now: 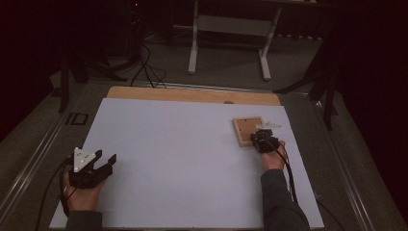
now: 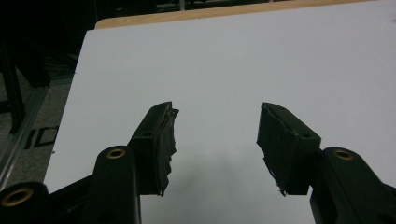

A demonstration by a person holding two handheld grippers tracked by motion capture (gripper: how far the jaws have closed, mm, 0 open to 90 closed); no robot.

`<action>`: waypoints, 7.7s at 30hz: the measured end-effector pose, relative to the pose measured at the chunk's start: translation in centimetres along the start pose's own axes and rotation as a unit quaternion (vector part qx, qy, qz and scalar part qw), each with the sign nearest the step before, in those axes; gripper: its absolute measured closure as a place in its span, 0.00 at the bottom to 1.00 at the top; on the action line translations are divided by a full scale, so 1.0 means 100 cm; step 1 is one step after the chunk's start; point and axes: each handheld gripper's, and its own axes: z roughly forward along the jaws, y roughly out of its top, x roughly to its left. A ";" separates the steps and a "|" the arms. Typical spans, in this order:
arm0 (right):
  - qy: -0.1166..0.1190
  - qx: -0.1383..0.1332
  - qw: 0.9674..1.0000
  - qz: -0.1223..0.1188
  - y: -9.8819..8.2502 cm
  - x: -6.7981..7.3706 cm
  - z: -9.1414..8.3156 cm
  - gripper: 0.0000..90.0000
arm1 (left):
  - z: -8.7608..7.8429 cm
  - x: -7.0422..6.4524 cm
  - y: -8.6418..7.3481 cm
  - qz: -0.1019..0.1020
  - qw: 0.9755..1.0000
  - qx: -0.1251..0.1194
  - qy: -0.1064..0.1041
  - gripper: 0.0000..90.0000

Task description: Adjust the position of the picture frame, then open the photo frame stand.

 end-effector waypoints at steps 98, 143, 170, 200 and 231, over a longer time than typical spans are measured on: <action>0.081 -0.003 0.995 -0.050 -0.032 0.103 -0.044 1.00 | 0.013 -0.053 0.006 0.065 0.995 0.014 -0.078 0.51; 0.111 -0.015 0.990 -0.086 -0.008 0.130 -0.019 1.00 | 0.018 -0.069 0.005 0.071 0.990 0.027 -0.116 0.51; 0.176 -0.041 0.978 -0.105 -0.021 0.144 -0.041 1.00 | 0.013 -0.078 0.006 0.067 0.986 0.029 -0.151 0.56; 0.178 -0.047 0.977 -0.111 -0.030 0.152 -0.044 1.00 | 0.046 -0.117 0.047 0.124 0.971 0.064 -0.194 0.56; 0.178 -0.050 0.977 -0.108 -0.031 0.152 -0.044 0.99 | 0.101 -0.165 0.056 0.168 0.953 0.129 -0.217 0.56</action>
